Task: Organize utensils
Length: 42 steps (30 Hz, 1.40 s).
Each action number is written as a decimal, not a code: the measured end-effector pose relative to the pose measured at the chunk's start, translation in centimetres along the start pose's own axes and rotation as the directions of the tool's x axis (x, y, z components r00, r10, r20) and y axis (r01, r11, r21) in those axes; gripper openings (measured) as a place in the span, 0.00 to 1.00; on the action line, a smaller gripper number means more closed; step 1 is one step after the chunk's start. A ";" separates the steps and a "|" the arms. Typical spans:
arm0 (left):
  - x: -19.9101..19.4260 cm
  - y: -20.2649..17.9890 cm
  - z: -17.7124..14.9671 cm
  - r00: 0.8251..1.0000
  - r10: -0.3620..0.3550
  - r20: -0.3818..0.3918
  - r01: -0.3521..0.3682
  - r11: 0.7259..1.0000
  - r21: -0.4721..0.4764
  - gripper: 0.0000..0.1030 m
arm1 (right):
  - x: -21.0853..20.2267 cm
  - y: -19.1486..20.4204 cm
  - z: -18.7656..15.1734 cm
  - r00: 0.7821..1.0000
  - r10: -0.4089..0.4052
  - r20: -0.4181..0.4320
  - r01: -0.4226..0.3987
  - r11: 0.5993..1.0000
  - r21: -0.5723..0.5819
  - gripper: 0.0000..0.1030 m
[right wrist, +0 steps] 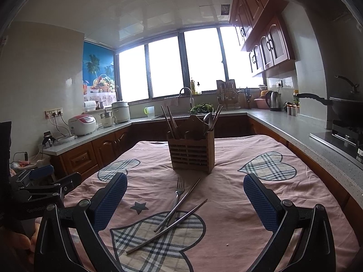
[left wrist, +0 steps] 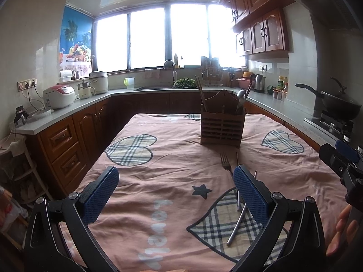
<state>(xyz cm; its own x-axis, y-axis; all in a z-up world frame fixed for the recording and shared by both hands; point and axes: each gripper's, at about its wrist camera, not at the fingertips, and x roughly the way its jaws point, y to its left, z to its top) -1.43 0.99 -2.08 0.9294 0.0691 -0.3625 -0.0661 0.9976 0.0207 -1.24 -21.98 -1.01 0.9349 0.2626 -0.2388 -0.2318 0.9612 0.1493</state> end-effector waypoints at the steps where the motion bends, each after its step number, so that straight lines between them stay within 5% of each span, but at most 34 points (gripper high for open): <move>1: 0.0 0.0 0.0 1.000 0.001 0.001 -0.001 1.000 -0.003 1.00 | -0.1 0.0 0.0 1.000 0.001 0.002 -0.001 1.000 0.000 1.00; 42: 0.2 -0.3 0.1 1.000 -0.012 0.009 0.012 1.000 0.006 1.00 | 0.2 0.0 0.1 1.000 0.007 0.000 -0.007 1.000 0.002 1.00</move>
<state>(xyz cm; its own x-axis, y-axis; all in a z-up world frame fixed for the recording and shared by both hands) -1.20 0.76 -2.07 0.9334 0.0573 -0.3543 -0.0529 0.9984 0.0221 -1.00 -21.94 -0.95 0.9331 0.2693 -0.2382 -0.2378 0.9592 0.1527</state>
